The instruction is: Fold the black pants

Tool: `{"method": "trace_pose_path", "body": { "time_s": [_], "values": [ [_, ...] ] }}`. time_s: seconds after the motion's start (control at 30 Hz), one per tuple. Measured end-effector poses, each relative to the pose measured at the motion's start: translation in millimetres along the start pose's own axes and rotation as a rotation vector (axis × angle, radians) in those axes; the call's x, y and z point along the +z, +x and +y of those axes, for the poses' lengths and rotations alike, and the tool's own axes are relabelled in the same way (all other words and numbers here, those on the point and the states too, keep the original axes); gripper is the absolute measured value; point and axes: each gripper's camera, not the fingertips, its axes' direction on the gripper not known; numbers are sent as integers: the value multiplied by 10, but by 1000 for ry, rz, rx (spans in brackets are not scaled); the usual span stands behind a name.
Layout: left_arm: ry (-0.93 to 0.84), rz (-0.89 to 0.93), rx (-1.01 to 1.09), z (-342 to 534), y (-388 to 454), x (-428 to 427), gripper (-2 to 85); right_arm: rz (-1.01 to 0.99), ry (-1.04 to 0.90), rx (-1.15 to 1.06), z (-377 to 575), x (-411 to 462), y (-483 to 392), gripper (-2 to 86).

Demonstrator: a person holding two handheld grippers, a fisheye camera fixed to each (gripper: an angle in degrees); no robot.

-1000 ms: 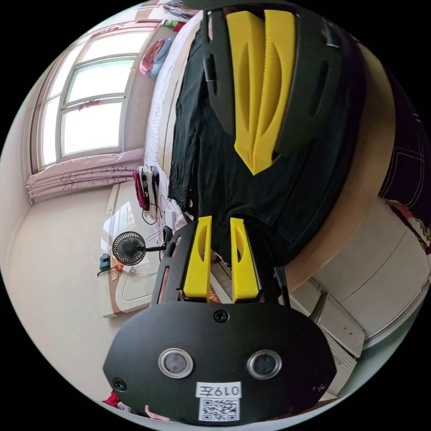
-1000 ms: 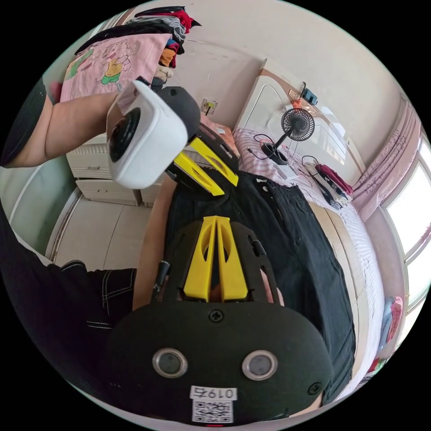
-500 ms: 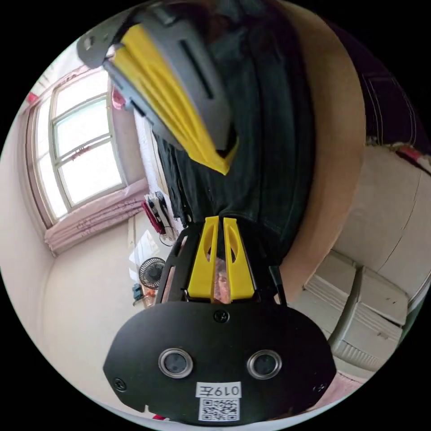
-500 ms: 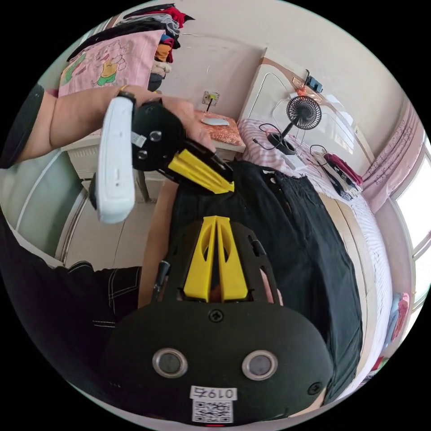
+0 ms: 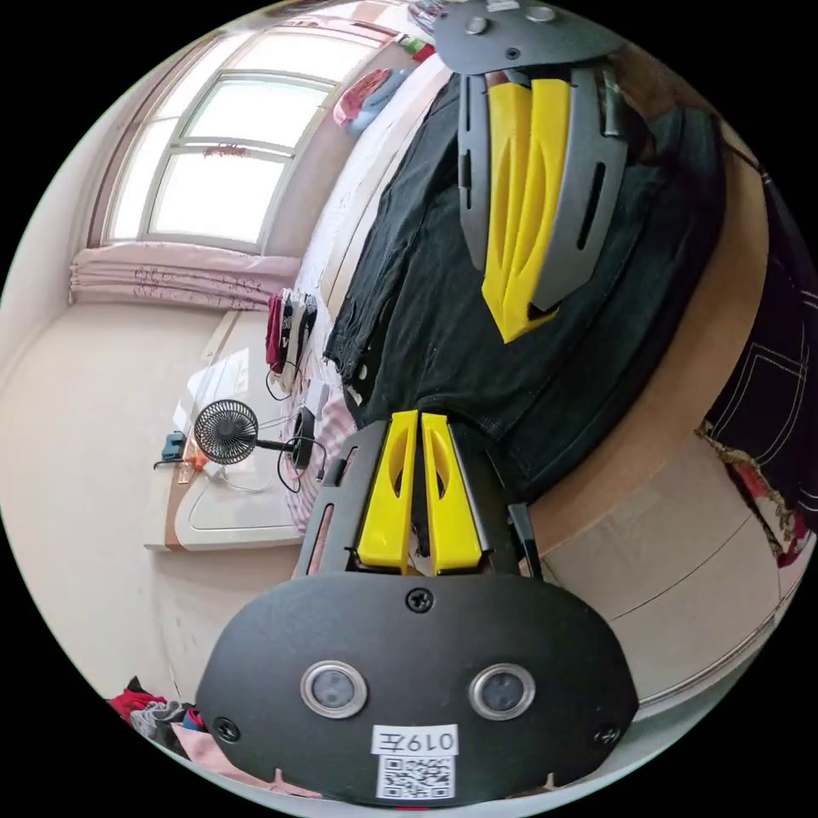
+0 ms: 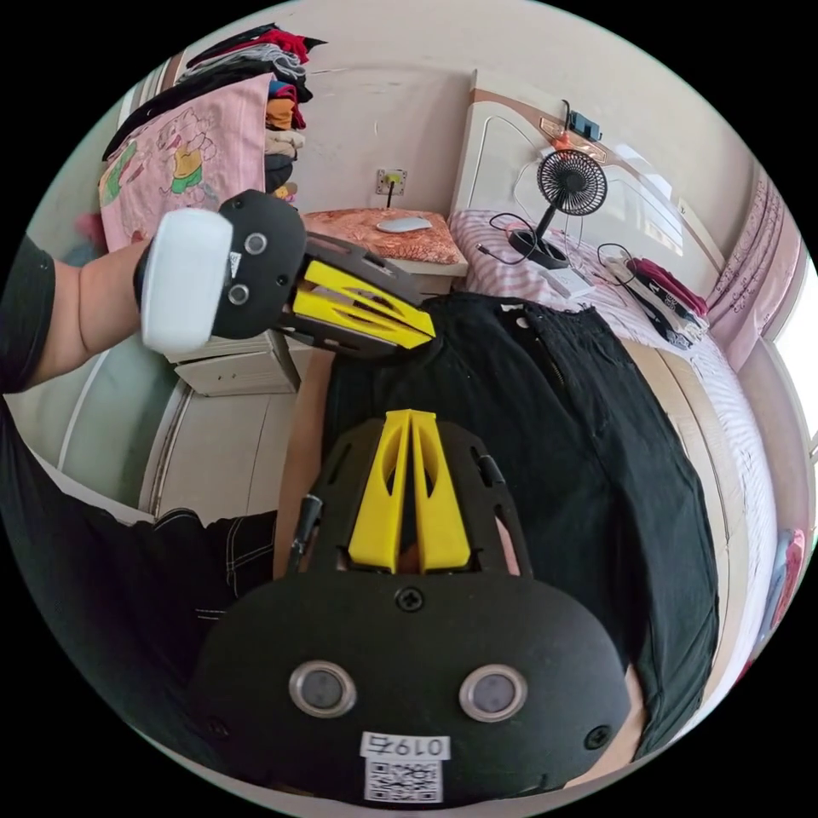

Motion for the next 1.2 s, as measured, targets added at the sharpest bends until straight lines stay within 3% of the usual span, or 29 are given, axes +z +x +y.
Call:
{"method": "trace_pose_path", "body": {
  "time_s": [0.13, 0.27, 0.3, 0.43, 0.6, 0.9, 1.07, 1.2],
  "values": [
    [-34, 82, -136, 270, -344, 82, 18, -41, 25, 53, 15, 95, 245, -10],
    [100, 751, -537, 707, -1043, 426, 55, -73, 39, 86, -48, 192, 603, -10],
    [130, 847, -621, 816, -1146, 553, 67, -68, 42, 76, -75, 192, 653, -10],
    [54, 802, -773, 1047, -1299, 837, 85, -138, 89, -56, -324, 182, 1007, -10],
    [61, 958, -955, 1388, -1475, 1228, 93, -148, -4, -121, -577, 675, 1378, -10],
    [109, 1081, -1023, 1755, -1687, 1533, 74, -423, -103, -403, -1134, 1512, 1495, -10],
    [150, 1064, -1009, 1872, -1760, 1532, 37, -632, -332, -565, -1689, 2005, 1578, -7],
    [277, 1165, -1088, 2104, -1762, 1625, 20, -633, -334, -551, -1919, 2248, 1633, 5]
  ]
}}
